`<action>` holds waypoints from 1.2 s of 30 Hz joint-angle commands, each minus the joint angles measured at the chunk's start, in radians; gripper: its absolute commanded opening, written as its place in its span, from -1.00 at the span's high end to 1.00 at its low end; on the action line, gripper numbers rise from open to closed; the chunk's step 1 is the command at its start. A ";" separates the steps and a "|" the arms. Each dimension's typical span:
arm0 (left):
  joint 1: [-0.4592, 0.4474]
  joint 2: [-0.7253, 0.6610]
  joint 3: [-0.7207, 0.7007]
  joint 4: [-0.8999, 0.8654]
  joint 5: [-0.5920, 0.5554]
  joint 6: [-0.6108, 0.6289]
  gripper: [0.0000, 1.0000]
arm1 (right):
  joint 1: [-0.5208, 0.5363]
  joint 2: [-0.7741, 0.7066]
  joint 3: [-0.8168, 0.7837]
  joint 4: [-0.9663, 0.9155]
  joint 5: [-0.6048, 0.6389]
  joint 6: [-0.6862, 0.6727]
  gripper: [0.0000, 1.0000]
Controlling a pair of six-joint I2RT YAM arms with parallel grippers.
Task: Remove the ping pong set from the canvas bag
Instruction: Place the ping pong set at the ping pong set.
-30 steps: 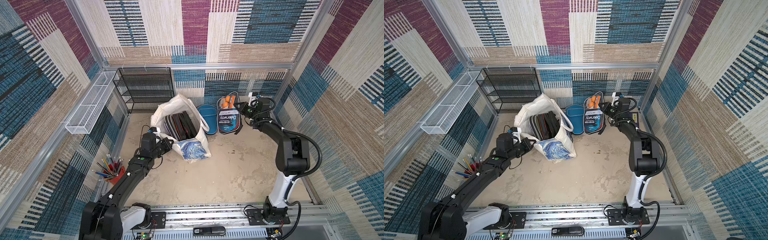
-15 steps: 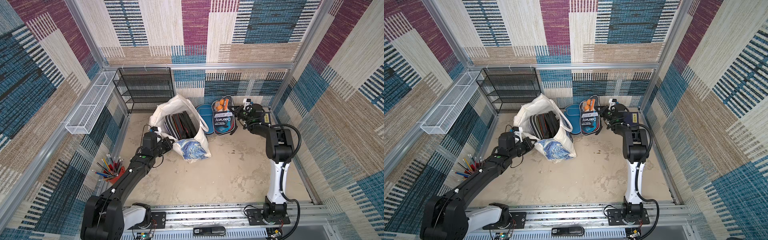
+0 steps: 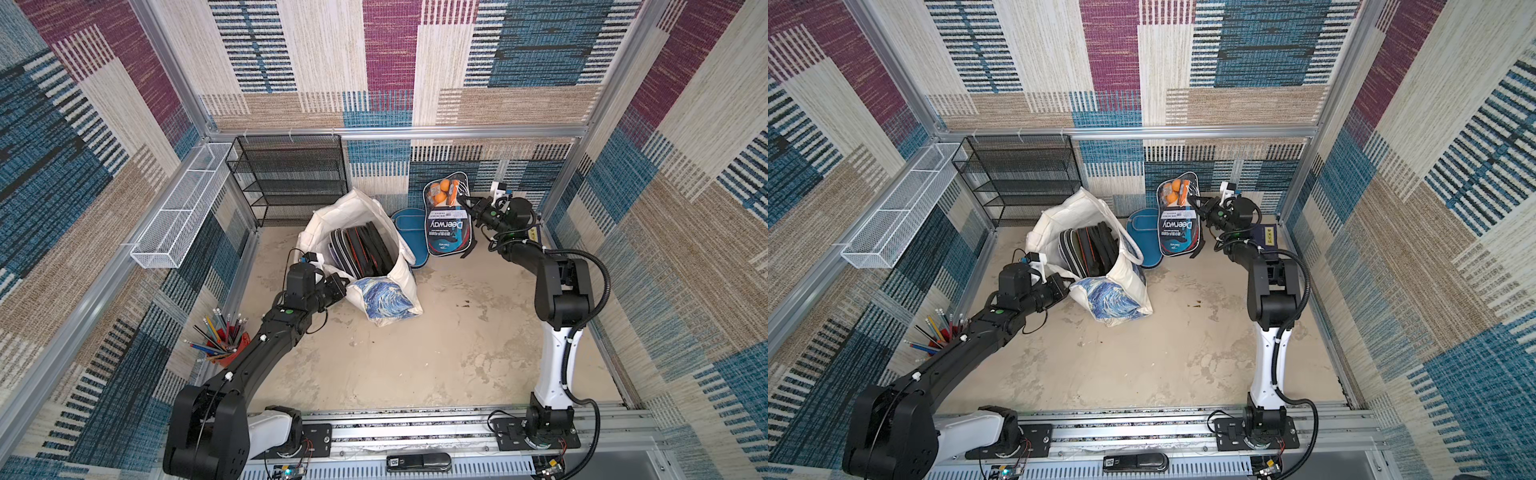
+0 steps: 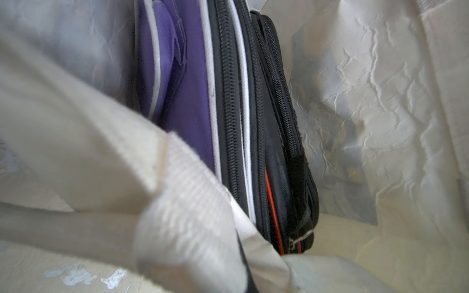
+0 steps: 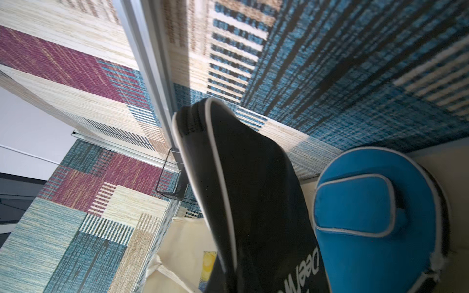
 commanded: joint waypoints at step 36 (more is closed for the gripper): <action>-0.001 -0.018 -0.002 -0.029 -0.061 0.024 1.00 | 0.055 0.282 -0.019 0.310 0.201 0.307 1.00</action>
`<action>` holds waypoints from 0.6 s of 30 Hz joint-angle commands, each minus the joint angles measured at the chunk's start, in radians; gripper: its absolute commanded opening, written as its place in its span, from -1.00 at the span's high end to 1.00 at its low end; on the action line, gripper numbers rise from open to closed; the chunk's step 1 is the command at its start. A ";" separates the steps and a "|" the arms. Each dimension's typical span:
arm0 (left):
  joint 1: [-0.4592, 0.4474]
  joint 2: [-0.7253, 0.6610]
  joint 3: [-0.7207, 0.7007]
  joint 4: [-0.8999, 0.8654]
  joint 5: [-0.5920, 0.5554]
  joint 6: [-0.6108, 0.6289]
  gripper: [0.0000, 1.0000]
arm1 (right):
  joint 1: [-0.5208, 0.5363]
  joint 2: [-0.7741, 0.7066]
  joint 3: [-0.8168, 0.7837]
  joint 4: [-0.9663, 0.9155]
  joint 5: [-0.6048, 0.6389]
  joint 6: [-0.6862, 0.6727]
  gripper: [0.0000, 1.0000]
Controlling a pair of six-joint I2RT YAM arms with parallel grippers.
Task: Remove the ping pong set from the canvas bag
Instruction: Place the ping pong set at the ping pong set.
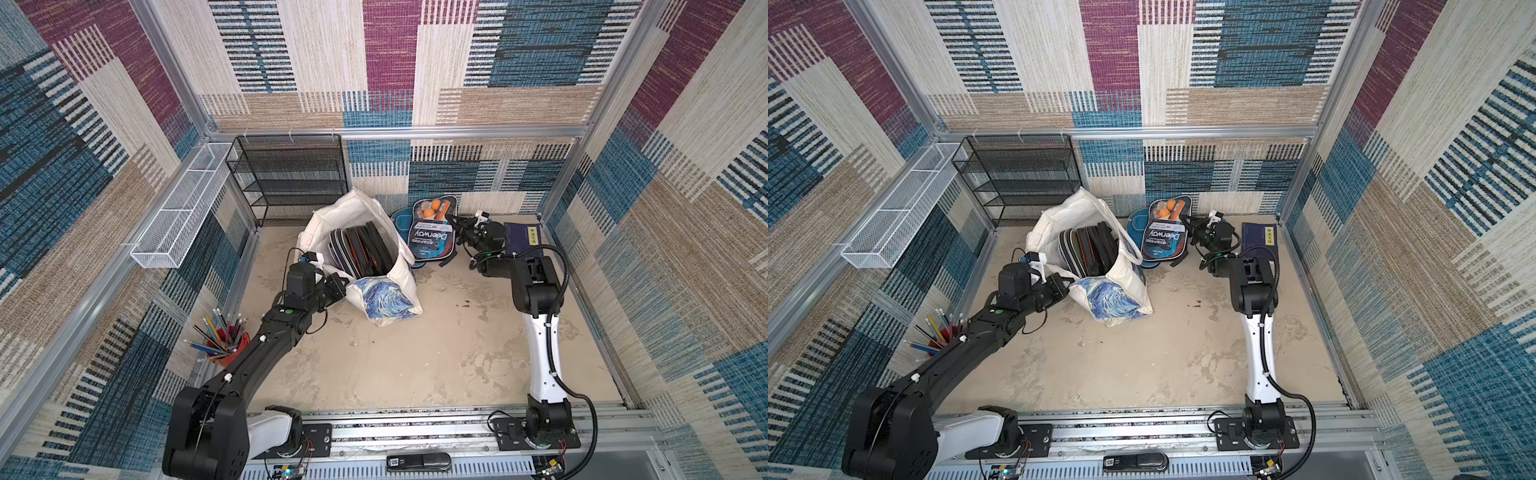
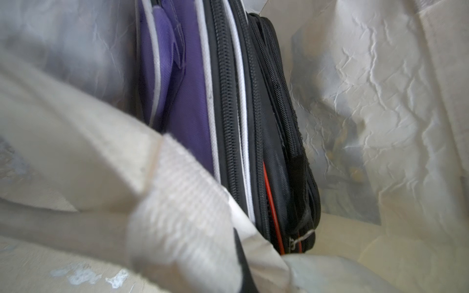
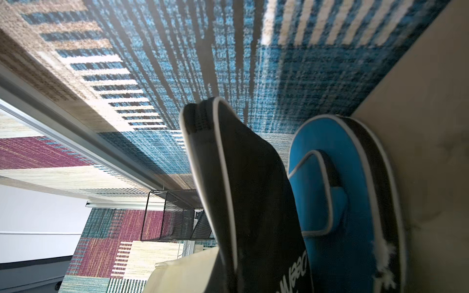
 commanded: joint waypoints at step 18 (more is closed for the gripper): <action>0.001 -0.026 -0.008 -0.031 -0.050 0.020 1.00 | -0.039 -0.052 -0.040 -0.258 0.041 -0.255 0.47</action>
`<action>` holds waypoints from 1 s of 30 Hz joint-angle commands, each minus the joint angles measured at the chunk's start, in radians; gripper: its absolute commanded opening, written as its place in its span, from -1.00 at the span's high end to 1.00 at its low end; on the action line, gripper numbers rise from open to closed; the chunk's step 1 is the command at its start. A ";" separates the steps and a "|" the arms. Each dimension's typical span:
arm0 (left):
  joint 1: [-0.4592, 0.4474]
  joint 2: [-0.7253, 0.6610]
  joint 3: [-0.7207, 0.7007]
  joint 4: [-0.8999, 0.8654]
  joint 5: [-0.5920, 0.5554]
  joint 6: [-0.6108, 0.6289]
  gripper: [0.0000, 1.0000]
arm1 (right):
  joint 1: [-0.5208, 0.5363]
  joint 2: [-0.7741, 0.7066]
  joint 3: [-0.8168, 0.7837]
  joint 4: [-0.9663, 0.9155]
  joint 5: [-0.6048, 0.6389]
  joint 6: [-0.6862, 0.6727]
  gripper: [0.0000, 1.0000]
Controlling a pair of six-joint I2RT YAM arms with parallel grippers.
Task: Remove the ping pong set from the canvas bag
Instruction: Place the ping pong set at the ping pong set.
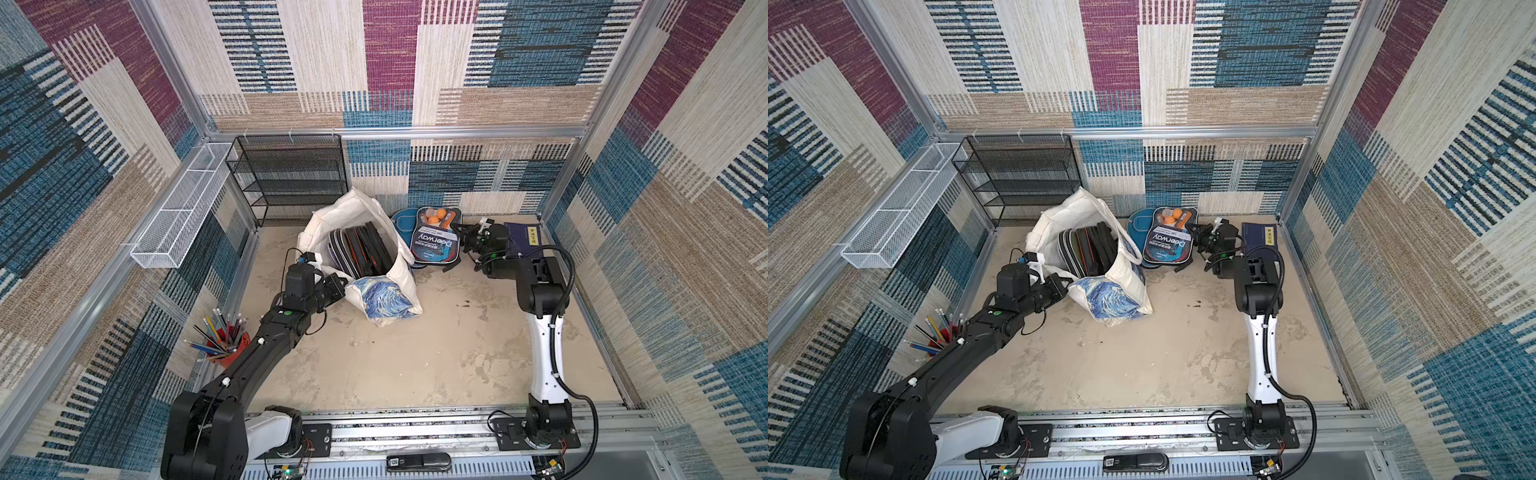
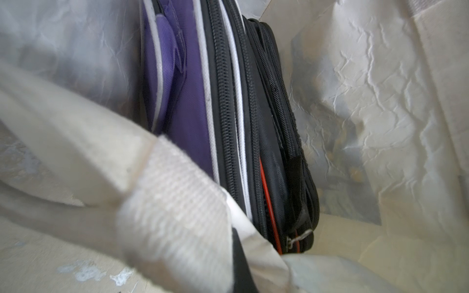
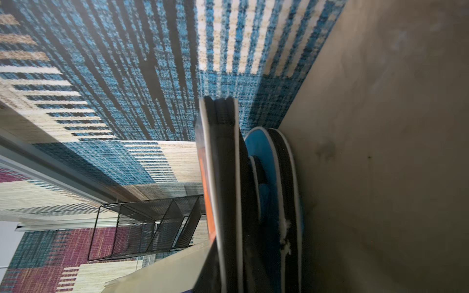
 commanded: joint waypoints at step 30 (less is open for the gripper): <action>0.001 -0.017 0.012 -0.041 -0.029 0.029 1.00 | -0.008 -0.278 -0.025 -0.456 0.187 -0.558 -0.99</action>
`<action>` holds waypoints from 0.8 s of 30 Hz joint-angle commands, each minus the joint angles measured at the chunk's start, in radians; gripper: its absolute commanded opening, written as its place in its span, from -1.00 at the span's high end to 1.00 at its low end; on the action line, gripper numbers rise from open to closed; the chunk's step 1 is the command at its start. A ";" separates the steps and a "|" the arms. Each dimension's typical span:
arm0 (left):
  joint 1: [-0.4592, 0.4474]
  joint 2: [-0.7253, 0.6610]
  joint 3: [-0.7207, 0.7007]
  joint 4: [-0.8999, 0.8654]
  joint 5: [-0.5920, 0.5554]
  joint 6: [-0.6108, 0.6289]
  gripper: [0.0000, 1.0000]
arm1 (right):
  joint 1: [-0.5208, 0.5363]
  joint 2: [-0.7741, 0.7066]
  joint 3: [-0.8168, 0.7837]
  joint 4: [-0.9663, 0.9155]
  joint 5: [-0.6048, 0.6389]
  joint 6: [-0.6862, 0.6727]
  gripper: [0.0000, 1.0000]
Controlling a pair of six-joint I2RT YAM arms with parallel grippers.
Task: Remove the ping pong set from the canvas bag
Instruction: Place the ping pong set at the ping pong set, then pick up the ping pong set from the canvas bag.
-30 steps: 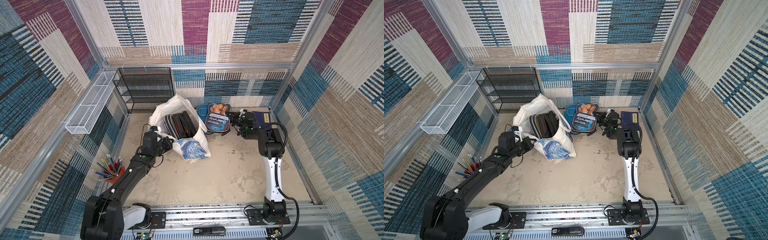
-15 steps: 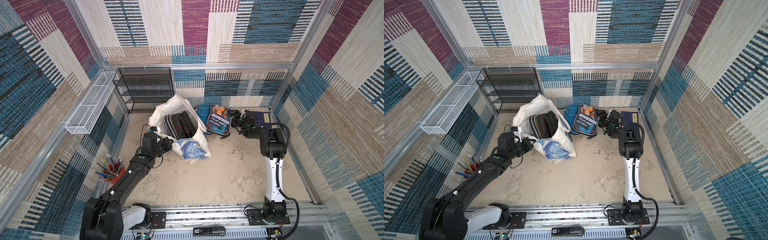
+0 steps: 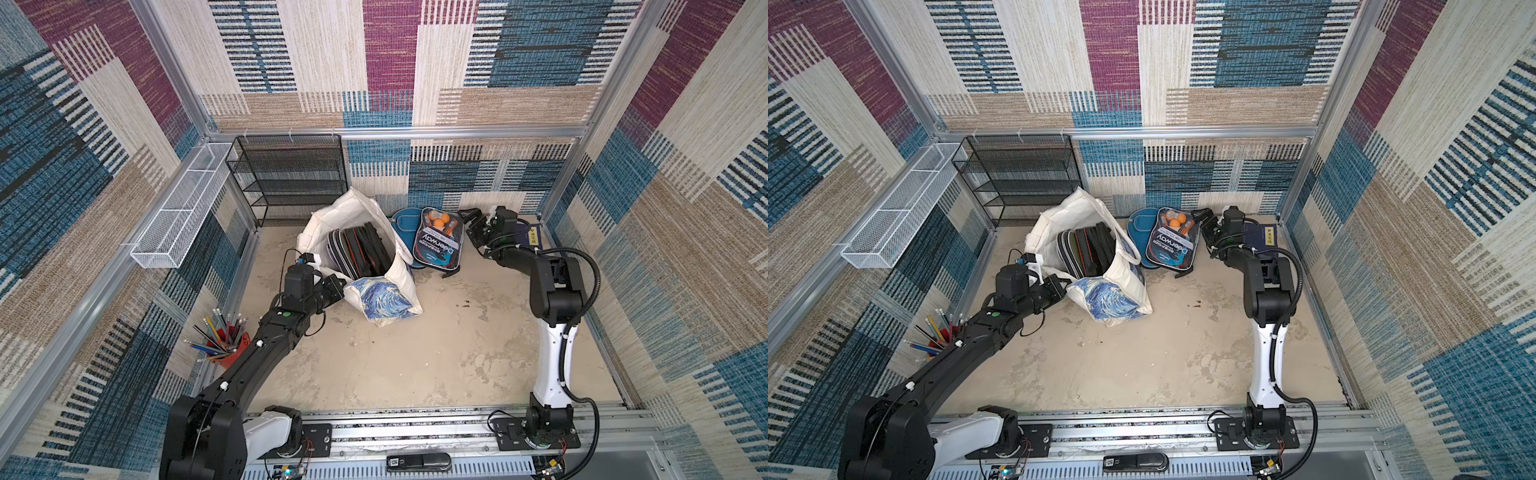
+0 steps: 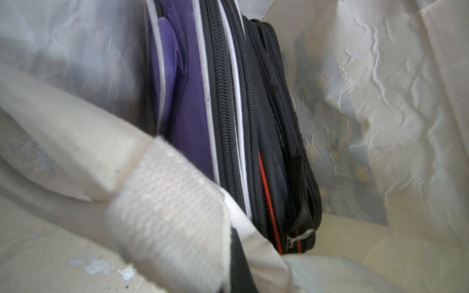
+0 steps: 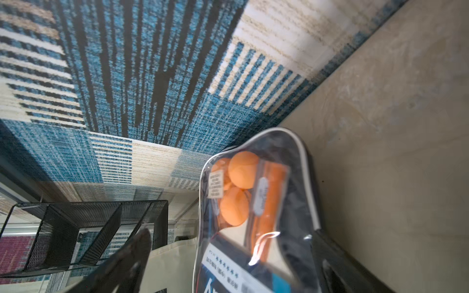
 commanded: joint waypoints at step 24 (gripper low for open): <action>0.001 0.024 0.037 0.028 0.072 0.005 1.00 | 0.531 -0.492 0.200 -0.569 0.323 -0.826 -0.99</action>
